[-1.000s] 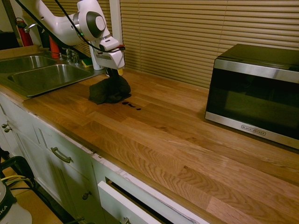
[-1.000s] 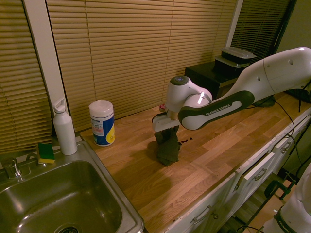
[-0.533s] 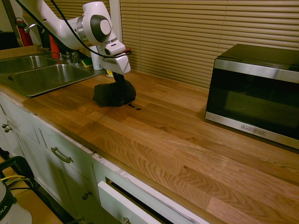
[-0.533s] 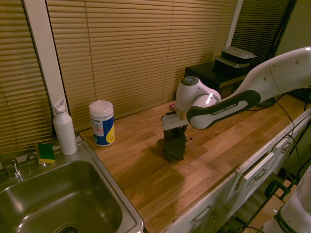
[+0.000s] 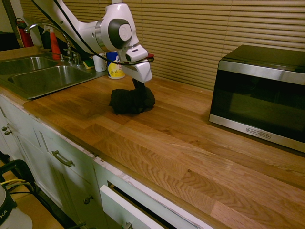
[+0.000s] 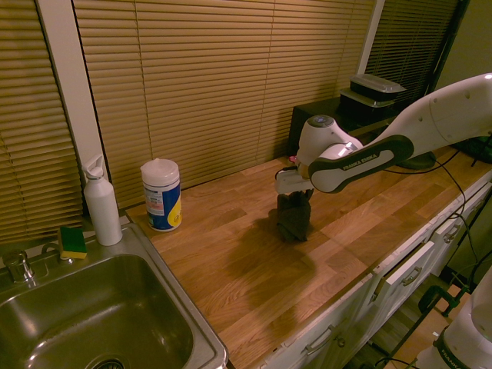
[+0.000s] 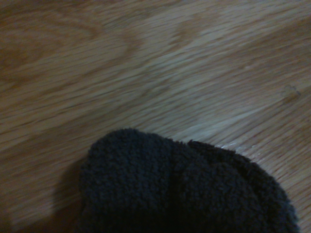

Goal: Clear the spill

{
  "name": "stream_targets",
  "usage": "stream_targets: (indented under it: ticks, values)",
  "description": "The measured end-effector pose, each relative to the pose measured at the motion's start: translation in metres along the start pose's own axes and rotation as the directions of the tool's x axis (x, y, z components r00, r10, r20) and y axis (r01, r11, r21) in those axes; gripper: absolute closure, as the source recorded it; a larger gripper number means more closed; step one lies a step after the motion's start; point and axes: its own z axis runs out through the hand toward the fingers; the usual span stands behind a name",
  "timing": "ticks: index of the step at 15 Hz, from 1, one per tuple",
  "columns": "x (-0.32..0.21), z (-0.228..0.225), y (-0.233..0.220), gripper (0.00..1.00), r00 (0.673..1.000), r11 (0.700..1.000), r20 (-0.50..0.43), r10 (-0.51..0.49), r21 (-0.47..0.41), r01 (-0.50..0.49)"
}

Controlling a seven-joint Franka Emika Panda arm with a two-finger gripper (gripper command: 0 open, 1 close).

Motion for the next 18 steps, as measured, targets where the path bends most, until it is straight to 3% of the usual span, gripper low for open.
stream_targets:
  ticks: [9, 12, 18]
  values:
    - [0.078, 0.018, 0.039, 1.00, 0.994, 0.995, 0.026, 0.102, 0.016, -0.102]
    - [0.066, 0.011, 0.030, 1.00, 0.997, 0.997, 0.026, 0.067, 0.031, -0.068]
    - [0.000, -0.008, -0.004, 1.00, 0.994, 0.992, 0.038, -0.100, 0.080, 0.096]
